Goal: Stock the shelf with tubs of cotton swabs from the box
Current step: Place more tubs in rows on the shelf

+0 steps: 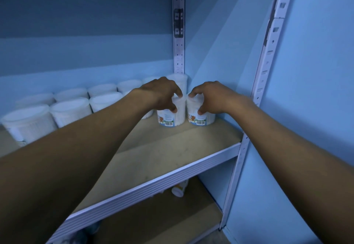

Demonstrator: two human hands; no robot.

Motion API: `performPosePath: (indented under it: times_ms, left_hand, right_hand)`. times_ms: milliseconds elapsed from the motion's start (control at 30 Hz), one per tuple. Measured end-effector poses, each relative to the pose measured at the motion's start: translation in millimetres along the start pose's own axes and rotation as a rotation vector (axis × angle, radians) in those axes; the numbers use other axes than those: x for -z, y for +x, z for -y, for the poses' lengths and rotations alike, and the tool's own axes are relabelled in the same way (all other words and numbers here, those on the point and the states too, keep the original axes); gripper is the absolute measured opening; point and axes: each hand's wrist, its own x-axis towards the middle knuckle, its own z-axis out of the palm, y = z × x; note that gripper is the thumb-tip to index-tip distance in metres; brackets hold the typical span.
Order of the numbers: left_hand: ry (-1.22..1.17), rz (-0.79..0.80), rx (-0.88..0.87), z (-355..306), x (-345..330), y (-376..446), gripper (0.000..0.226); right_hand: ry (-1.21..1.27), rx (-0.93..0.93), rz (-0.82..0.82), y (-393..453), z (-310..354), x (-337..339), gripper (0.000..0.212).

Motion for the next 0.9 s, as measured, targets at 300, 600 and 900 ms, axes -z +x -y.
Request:
performPosePath:
  times_ms: [300, 600, 900]
  left_hand:
    - [0.064, 0.012, -0.022, -15.1, 2.0, -24.7, 0.062]
    - [0.082, 0.007, -0.05, -31.4, 7.3, -48.0, 0.062]
    - [0.069, 0.008, -0.047, -42.0, 9.5, -63.2, 0.062]
  right_hand:
    - [0.016, 0.044, -0.025, -37.3, -0.9, 2.1, 0.066]
    - [0.043, 0.054, 0.002, -60.8, -2.1, 9.9, 0.065]
    - [0.068, 0.051, 0.007, -80.8, -2.2, 13.1, 0.066]
